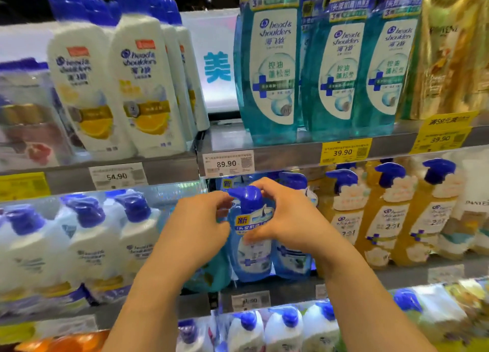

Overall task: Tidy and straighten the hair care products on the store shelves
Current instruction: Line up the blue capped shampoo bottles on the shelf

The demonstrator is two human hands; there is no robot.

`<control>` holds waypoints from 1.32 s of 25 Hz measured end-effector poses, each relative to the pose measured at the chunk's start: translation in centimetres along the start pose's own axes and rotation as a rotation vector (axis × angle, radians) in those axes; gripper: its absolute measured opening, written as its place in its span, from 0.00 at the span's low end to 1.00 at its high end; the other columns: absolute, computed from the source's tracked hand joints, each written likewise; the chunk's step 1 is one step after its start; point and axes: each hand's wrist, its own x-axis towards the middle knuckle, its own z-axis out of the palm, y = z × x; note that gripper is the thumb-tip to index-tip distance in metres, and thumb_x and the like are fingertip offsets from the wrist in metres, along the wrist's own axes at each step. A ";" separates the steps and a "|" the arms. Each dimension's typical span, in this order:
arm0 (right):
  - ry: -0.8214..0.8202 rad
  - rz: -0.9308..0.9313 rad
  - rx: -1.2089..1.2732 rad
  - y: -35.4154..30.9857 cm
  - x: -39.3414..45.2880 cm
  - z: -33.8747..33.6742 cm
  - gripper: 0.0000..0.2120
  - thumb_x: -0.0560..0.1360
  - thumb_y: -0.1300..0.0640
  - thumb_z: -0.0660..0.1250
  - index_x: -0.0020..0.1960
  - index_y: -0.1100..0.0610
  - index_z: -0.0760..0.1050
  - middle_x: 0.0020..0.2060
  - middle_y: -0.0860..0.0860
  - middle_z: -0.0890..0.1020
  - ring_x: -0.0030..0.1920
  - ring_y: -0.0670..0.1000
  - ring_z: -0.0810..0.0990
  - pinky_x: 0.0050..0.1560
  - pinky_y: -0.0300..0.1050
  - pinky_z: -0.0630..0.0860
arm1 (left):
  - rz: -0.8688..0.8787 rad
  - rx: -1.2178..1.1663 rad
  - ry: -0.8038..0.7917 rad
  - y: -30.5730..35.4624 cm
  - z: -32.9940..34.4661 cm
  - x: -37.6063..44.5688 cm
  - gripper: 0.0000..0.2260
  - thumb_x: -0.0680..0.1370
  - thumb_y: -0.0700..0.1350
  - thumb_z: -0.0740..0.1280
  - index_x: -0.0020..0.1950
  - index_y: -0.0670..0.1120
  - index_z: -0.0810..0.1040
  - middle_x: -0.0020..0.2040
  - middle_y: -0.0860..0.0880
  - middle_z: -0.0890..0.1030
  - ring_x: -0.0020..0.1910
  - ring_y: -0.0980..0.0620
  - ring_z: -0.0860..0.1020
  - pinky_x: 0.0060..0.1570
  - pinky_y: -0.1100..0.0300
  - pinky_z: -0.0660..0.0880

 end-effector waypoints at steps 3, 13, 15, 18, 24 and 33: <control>0.056 0.105 -0.180 -0.4 0.6 1.2 0.30 0.60 0.42 0.81 0.57 0.39 0.71 0.47 0.40 0.83 0.47 0.45 0.82 0.49 0.54 0.81 | 0.102 -0.051 -0.136 -0.7 0.6 0.8 0.25 0.67 0.43 0.71 0.63 0.55 0.76 0.56 0.60 0.82 0.56 0.61 0.79 0.55 0.61 0.76; 0.559 0.389 -0.511 -1.5 -2.4 -2.2 0.16 0.70 0.39 0.76 0.51 0.46 0.80 0.39 0.40 0.82 0.40 0.41 0.80 0.37 0.33 0.72 | 0.160 -0.058 -0.067 -1.2 1.4 2.2 0.33 0.63 0.64 0.77 0.60 0.54 0.65 0.42 0.62 0.77 0.47 0.55 0.78 0.41 0.60 0.73; 0.543 0.438 -0.598 -1.0 -2.1 -1.4 0.29 0.69 0.36 0.75 0.62 0.53 0.76 0.49 0.48 0.84 0.49 0.50 0.82 0.43 0.40 0.75 | 0.171 -0.007 -0.040 -1.1 1.5 2.3 0.34 0.64 0.64 0.76 0.61 0.52 0.64 0.48 0.55 0.82 0.49 0.50 0.80 0.41 0.56 0.75; 0.451 0.493 -0.473 -0.3 -0.7 0.8 0.37 0.71 0.37 0.73 0.71 0.56 0.65 0.54 0.53 0.83 0.52 0.55 0.83 0.48 0.50 0.81 | 0.214 -0.003 -0.035 -1.1 1.5 2.4 0.36 0.65 0.64 0.76 0.65 0.53 0.64 0.49 0.52 0.83 0.49 0.49 0.81 0.44 0.53 0.78; 0.559 0.480 -0.428 1.1 -0.2 0.7 0.23 0.76 0.44 0.70 0.65 0.51 0.66 0.43 0.48 0.81 0.42 0.53 0.81 0.32 0.45 0.72 | 0.206 -0.021 -0.031 -1.2 1.3 2.3 0.36 0.65 0.63 0.76 0.65 0.52 0.66 0.49 0.51 0.83 0.48 0.48 0.81 0.39 0.56 0.75; 0.392 0.526 -0.357 0.4 -0.3 -0.6 0.21 0.78 0.47 0.68 0.67 0.50 0.66 0.40 0.46 0.81 0.38 0.46 0.80 0.35 0.45 0.76 | 0.245 0.018 -0.042 -1.3 0.6 1.6 0.33 0.68 0.64 0.74 0.65 0.51 0.65 0.49 0.50 0.83 0.48 0.47 0.80 0.40 0.54 0.77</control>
